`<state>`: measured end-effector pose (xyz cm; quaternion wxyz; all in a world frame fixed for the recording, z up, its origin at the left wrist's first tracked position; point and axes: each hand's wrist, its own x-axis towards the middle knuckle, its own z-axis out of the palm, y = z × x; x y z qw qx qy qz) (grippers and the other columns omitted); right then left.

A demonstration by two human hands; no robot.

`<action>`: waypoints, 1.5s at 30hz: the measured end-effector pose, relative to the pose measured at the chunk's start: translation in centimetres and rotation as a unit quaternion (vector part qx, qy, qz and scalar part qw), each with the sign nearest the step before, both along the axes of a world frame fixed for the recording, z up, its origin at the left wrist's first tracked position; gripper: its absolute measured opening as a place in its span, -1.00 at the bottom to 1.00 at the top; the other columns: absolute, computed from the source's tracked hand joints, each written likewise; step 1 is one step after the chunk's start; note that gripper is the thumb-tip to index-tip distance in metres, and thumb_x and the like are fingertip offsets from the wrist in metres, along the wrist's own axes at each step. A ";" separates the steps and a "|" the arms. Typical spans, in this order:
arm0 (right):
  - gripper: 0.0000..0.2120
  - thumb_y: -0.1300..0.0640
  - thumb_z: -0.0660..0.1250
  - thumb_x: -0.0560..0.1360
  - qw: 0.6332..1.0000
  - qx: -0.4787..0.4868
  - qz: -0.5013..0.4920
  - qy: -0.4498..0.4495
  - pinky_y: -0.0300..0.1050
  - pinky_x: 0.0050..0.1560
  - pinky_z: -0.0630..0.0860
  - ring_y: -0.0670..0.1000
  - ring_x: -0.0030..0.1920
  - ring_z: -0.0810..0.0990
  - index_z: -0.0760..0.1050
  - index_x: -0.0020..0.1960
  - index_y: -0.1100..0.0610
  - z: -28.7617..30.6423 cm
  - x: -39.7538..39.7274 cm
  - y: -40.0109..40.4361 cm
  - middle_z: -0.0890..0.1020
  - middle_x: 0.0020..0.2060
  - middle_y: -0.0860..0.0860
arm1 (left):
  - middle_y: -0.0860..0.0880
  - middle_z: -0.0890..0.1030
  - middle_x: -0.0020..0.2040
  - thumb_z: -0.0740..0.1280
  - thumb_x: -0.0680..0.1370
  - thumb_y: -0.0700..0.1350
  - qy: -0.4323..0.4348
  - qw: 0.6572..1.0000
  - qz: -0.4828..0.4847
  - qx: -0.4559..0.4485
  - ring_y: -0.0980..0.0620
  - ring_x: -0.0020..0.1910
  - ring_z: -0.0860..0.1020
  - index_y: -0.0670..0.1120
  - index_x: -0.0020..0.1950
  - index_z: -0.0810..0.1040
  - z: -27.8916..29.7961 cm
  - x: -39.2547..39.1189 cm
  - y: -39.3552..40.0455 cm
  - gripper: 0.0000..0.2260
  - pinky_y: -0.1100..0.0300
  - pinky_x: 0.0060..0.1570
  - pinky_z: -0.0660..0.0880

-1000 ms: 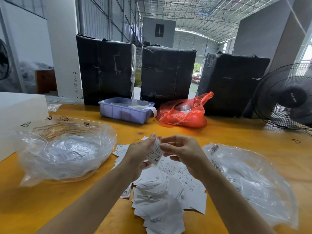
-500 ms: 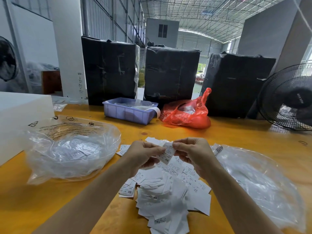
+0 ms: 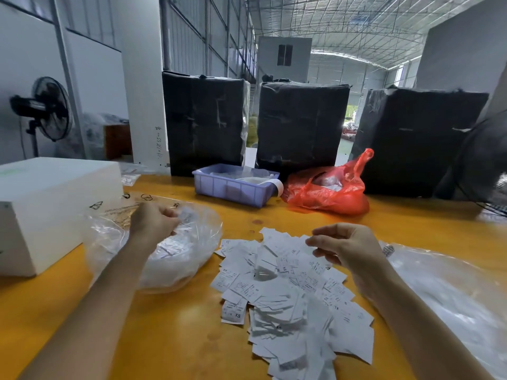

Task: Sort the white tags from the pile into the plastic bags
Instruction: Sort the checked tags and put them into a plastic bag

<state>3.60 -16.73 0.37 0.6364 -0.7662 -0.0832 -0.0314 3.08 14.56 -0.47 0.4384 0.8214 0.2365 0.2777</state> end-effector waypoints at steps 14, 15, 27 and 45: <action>-0.91 0.34 0.34 0.48 0.950 -0.293 -0.105 0.024 -0.28 -0.46 0.53 -0.02 -0.42 0.66 0.58 -0.19 0.26 4.3 0.4 -11.1 0.68 -0.41 0.08 | -0.24 0.52 -0.15 0.33 0.52 -0.21 0.157 0.939 0.112 0.284 -0.20 -0.16 0.48 -0.30 0.03 0.56 -1.7 1.1 1.0 -0.83 0.06 -0.26 0.39; -0.91 0.35 0.32 0.49 0.930 -0.345 -0.110 0.068 -0.25 -0.44 0.54 0.01 -0.41 0.67 0.58 -0.17 0.29 3.5 0.6 -12.1 0.68 -0.39 0.13 | -0.25 0.54 -0.10 0.34 0.53 -0.16 0.151 0.940 0.108 0.285 -0.21 -0.12 0.49 -0.28 0.07 0.56 -1.5 1.3 0.5 -0.79 0.05 -0.23 0.41; -0.55 0.00 0.41 0.47 0.840 -0.514 -0.173 0.028 -0.15 0.13 0.44 0.03 0.18 0.54 0.51 0.26 0.21 -5.5 2.3 -15.2 0.58 0.18 0.09 | -0.12 0.54 0.25 0.36 0.53 -0.06 0.067 0.948 -0.150 0.274 -0.10 0.20 0.49 -0.12 0.29 0.52 -1.2 0.1 -10.5 -0.65 0.07 0.15 0.41; -0.90 0.27 0.23 0.51 0.831 -0.493 -0.258 -0.022 -0.11 -0.21 0.46 0.03 -0.16 0.55 0.48 -0.16 0.15 -6.0 2.5 -15.4 0.60 -0.17 0.04 | 0.07 0.58 0.20 0.30 0.56 -0.01 0.028 0.893 -0.289 0.344 0.10 0.17 0.49 0.00 0.25 0.54 -4.5 -0.5 -16.2 -0.73 0.22 0.14 0.43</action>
